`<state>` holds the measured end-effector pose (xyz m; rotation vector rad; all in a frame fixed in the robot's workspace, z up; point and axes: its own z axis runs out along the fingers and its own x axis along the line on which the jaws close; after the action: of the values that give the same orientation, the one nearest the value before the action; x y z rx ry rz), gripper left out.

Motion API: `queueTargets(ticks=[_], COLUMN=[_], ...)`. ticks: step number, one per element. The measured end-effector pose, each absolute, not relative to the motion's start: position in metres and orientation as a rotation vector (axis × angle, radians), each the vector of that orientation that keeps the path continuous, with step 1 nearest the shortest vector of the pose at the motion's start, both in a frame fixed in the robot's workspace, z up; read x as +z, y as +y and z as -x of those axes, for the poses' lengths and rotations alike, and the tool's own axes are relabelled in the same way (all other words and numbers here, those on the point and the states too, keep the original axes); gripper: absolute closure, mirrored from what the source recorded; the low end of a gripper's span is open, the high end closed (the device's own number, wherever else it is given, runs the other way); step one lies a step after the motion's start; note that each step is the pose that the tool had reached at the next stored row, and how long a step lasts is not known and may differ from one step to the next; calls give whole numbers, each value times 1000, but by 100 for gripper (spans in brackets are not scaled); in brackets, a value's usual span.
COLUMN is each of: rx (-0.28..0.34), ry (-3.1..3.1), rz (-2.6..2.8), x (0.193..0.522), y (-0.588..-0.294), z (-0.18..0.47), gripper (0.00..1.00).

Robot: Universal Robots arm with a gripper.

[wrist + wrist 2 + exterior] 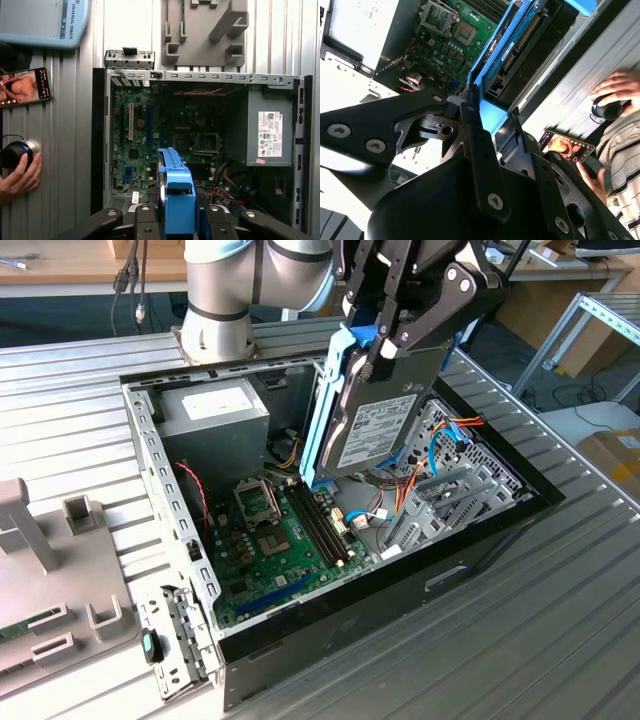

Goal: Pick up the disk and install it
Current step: 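Insert the disk into the insertion slot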

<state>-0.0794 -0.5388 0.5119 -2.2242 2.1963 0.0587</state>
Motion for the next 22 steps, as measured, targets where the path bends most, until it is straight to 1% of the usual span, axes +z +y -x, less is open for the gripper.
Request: queueTargets(ticks=[18,22], rx=[59,59], ry=[2196,2196], rz=[2224,2224], x=[512,512], y=[-542,-551], z=[79,79], gripper=[64,64])
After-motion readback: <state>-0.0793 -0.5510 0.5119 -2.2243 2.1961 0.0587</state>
